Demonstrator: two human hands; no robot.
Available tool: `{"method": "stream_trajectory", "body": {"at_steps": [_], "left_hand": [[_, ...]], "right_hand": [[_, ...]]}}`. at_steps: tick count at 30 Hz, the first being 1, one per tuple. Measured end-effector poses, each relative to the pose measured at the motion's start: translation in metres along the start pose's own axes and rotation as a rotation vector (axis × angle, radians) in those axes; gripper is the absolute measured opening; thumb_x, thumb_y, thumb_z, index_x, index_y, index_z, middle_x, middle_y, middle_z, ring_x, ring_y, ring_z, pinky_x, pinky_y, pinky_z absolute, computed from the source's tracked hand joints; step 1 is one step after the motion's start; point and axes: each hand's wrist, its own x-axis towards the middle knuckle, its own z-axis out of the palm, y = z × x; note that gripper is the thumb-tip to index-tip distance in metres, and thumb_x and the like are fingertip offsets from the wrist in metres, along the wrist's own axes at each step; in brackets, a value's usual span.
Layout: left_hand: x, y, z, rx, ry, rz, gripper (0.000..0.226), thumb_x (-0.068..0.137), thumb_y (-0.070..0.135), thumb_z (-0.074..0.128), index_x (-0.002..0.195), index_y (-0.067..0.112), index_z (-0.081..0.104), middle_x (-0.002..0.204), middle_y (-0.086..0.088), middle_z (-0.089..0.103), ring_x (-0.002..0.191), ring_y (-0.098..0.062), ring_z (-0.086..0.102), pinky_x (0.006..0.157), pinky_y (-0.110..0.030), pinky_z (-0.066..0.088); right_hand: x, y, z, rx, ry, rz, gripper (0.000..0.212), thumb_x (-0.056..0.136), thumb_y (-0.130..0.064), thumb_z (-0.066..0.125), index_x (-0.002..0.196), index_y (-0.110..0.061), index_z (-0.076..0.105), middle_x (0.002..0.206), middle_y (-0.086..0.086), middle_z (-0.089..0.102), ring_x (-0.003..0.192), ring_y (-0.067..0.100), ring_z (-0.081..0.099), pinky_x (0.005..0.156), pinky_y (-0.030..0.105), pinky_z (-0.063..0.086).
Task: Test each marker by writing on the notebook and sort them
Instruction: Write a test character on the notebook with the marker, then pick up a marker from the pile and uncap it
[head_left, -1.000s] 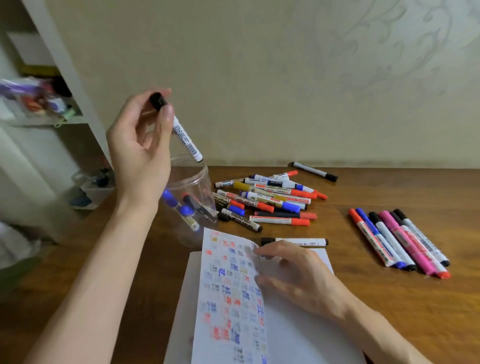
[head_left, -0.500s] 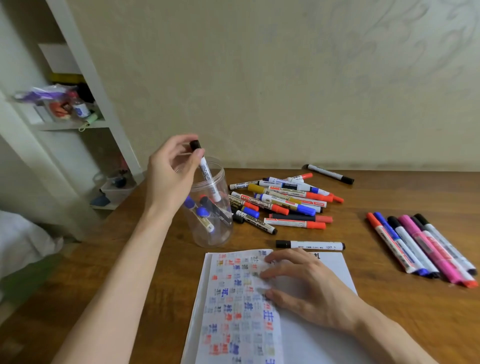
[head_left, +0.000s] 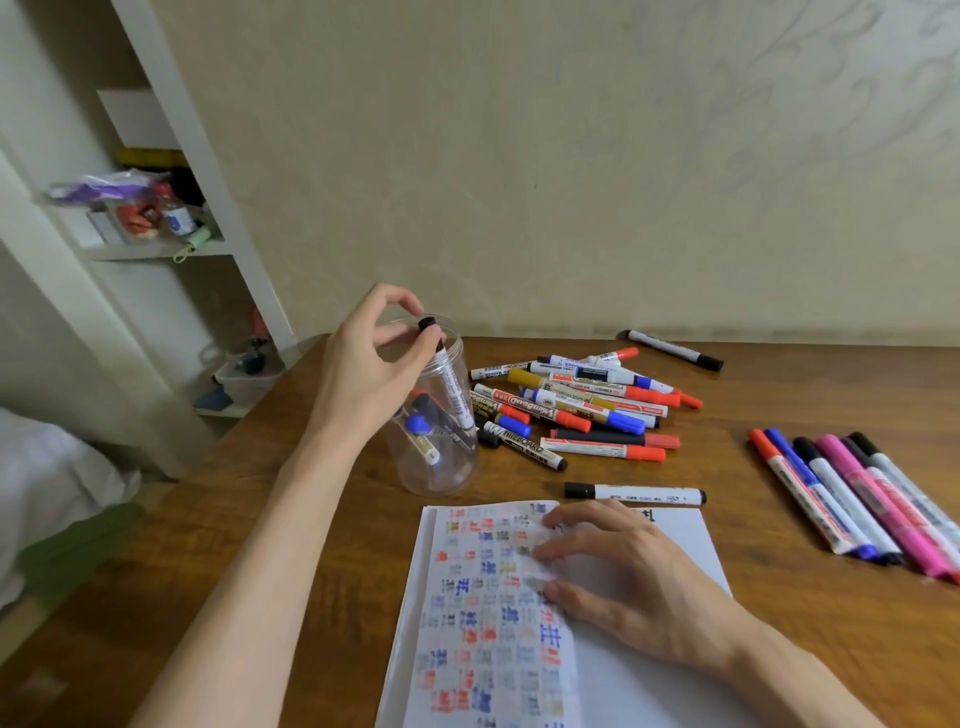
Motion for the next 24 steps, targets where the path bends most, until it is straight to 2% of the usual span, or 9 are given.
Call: {"method": "stream_trajectory", "body": {"at_steps": [4, 9, 12, 14, 17, 20, 22, 24], "left_hand": [[0.001, -0.002, 0.000, 0.030, -0.010, 0.011, 0.015, 0.093, 0.026, 0.074, 0.104, 0.024, 0.063, 0.100, 0.010, 0.077, 0.095, -0.002, 0.074, 0.077, -0.035, 0.065], [0.002, -0.002, -0.001, 0.150, -0.031, 0.029, 0.012, 0.099, 0.036, 0.066, 0.104, 0.026, 0.066, 0.094, 0.019, 0.074, 0.091, 0.007, 0.069, 0.073, -0.028, 0.062], [0.001, 0.000, -0.001, 0.171, -0.075, 0.024, 0.017, 0.102, 0.036, 0.060, 0.104, 0.023, 0.071, 0.096, 0.019, 0.075, 0.094, 0.007, 0.067, 0.079, -0.024, 0.058], [-0.001, 0.002, 0.000, 0.167, -0.088, 0.021, 0.021, 0.103, 0.038, 0.058, 0.104, 0.023, 0.074, 0.095, 0.020, 0.074, 0.095, 0.007, 0.066, 0.078, -0.020, 0.055], [-0.005, -0.001, 0.002, 0.111, -0.066, 0.041, 0.023, 0.103, 0.038, 0.059, 0.106, 0.022, 0.074, 0.098, 0.017, 0.074, 0.097, 0.003, 0.066, 0.080, -0.024, 0.056], [-0.013, -0.003, 0.009, 0.102, 0.069, 0.141, 0.019, 0.102, 0.031, 0.062, 0.109, 0.016, 0.071, 0.108, 0.007, 0.071, 0.108, -0.007, 0.063, 0.092, -0.034, 0.056], [-0.023, 0.002, 0.016, 0.130, 0.262, 0.289, 0.012, 0.099, 0.016, 0.064, 0.107, 0.009, 0.069, 0.113, -0.003, 0.068, 0.116, -0.016, 0.059, 0.101, -0.032, 0.048], [-0.037, 0.013, 0.027, 0.144, 0.465, 0.397, 0.011, 0.093, -0.001, 0.061, 0.102, 0.000, 0.068, 0.112, -0.013, 0.065, 0.115, -0.023, 0.057, 0.102, -0.030, 0.043]], "right_hand": [[0.000, 0.000, 0.000, 0.007, 0.009, 0.002, 0.039, 0.094, -0.074, 0.057, 0.124, -0.053, 0.068, 0.141, -0.037, 0.046, 0.136, -0.008, 0.042, 0.108, 0.009, 0.029], [-0.001, 0.000, -0.001, 0.013, 0.001, 0.003, 0.040, 0.094, -0.075, 0.057, 0.125, -0.052, 0.068, 0.142, -0.038, 0.045, 0.137, -0.009, 0.041, 0.110, 0.011, 0.030], [-0.001, 0.000, -0.001, 0.014, 0.007, 0.005, 0.039, 0.094, -0.073, 0.058, 0.124, -0.051, 0.069, 0.141, -0.037, 0.046, 0.136, -0.008, 0.042, 0.108, 0.007, 0.028], [-0.001, -0.001, 0.000, 0.018, 0.012, 0.009, 0.038, 0.094, -0.072, 0.059, 0.124, -0.050, 0.070, 0.140, -0.036, 0.047, 0.135, -0.008, 0.043, 0.107, 0.005, 0.027], [-0.003, -0.001, 0.001, 0.023, 0.026, 0.009, 0.039, 0.095, -0.072, 0.059, 0.123, -0.048, 0.071, 0.140, -0.032, 0.050, 0.132, -0.006, 0.047, 0.109, 0.009, 0.031], [-0.003, -0.001, 0.000, 0.018, 0.016, 0.021, 0.038, 0.095, -0.069, 0.060, 0.123, -0.046, 0.071, 0.141, -0.030, 0.050, 0.133, -0.006, 0.046, 0.111, 0.012, 0.031], [-0.002, -0.001, -0.001, 0.012, 0.006, 0.028, 0.038, 0.095, -0.067, 0.062, 0.124, -0.045, 0.071, 0.142, -0.029, 0.050, 0.133, -0.007, 0.044, 0.110, 0.011, 0.029], [-0.002, -0.002, -0.001, 0.005, -0.002, 0.027, 0.037, 0.096, -0.065, 0.063, 0.125, -0.044, 0.071, 0.143, -0.028, 0.050, 0.133, -0.007, 0.043, 0.111, 0.012, 0.029]]}}
